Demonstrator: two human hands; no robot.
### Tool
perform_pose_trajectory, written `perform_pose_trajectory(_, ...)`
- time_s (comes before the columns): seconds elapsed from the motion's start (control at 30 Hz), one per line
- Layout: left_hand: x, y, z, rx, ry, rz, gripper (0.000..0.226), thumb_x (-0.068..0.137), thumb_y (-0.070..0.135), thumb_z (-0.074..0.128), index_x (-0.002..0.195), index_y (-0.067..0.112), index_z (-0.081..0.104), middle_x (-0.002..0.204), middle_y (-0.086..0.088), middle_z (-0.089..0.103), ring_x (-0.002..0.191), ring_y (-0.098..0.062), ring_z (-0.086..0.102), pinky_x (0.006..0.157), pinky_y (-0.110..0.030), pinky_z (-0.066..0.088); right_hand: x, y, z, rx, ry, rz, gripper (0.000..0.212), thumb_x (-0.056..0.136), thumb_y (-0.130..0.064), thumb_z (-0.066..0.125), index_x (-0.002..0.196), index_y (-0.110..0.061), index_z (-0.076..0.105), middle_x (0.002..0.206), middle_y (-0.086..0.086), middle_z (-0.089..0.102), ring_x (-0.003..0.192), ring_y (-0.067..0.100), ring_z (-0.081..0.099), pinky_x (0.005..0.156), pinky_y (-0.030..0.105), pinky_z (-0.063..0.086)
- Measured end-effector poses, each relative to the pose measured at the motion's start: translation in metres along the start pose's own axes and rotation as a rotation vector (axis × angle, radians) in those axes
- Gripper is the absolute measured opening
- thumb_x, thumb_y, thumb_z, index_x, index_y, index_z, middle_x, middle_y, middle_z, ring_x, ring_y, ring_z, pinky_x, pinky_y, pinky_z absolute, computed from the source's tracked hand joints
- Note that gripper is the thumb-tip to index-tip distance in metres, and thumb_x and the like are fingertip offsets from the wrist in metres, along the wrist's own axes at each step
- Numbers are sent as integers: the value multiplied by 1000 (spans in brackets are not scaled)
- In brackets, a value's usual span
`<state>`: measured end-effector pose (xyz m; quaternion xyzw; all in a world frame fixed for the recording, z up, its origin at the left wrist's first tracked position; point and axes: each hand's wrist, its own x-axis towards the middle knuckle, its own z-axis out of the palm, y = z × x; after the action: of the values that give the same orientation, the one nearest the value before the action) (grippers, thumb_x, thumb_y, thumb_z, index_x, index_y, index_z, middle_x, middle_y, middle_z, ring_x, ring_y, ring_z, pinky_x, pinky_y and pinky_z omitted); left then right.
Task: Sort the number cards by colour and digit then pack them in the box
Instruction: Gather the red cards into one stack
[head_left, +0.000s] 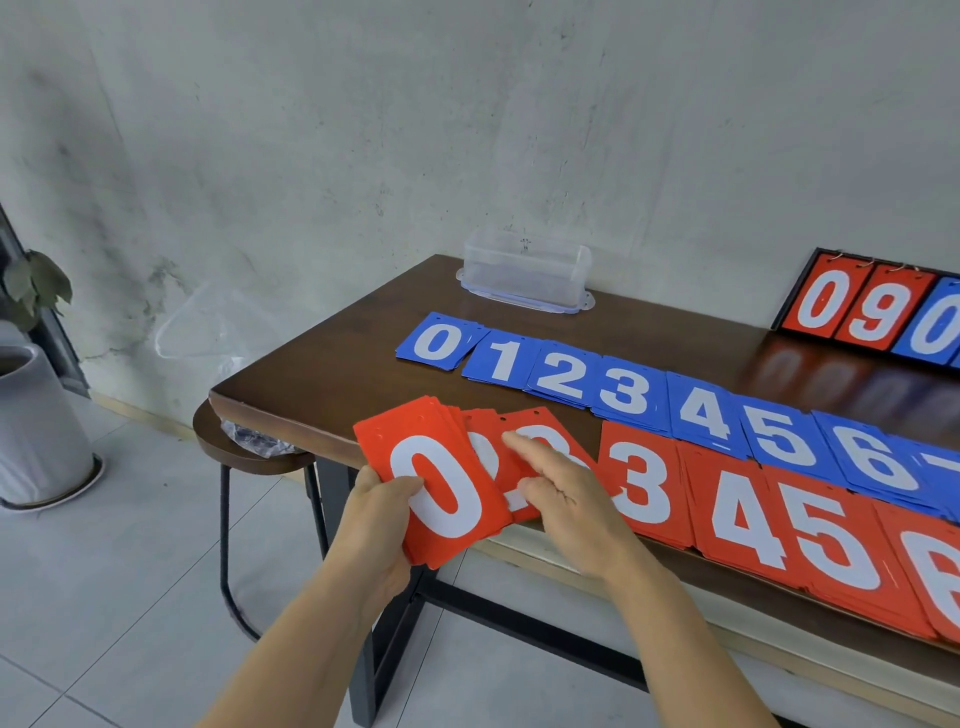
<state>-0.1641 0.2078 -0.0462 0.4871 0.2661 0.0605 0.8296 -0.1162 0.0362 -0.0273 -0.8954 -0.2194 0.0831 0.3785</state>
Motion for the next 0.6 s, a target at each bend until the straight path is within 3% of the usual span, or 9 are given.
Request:
perform_pose_trajectory(0.07, -2, -3, 3, -6, -8, -2, 40, 98, 7, 50, 136, 20, 44, 118, -7, 62, 100, -32, 60, 73, -46, 52, -1, 4, -7, -163, 64, 34, 43, 105, -29, 33, 147, -28, 33, 152, -10, 33, 141, 11, 29, 113, 34, 32)
perform_pose_trajectory(0.17, -6, -6, 11, 0, -13, -9, 36, 99, 8, 49, 133, 21, 43, 104, -1, 61, 93, -28, 60, 69, -44, 52, -1, 5, -8, -309, -9, 38, 45, 105, -29, 29, 150, -26, 30, 158, -9, 24, 146, 9, 18, 117, 30, 19)
perform_pose_trajectory(0.33, -3, -11, 17, 47, 26, 9, 47, 97, 9, 53, 140, 20, 39, 127, -8, 58, 113, -35, 57, 92, -55, 49, 2, 4, -4, -360, -81, -18, 45, 106, -28, 27, 151, -25, 28, 159, -11, 19, 146, 4, 13, 117, 24, 9)
perform_pose_trajectory(0.6, -4, -4, -10, 91, 100, 62, 43, 96, 9, 55, 137, 17, 43, 123, -7, 58, 108, -34, 56, 90, -52, 50, 6, 2, -10, -429, -68, 27, 48, 105, -25, 22, 153, -21, 22, 161, -6, 14, 148, 7, 8, 118, 26, 7)
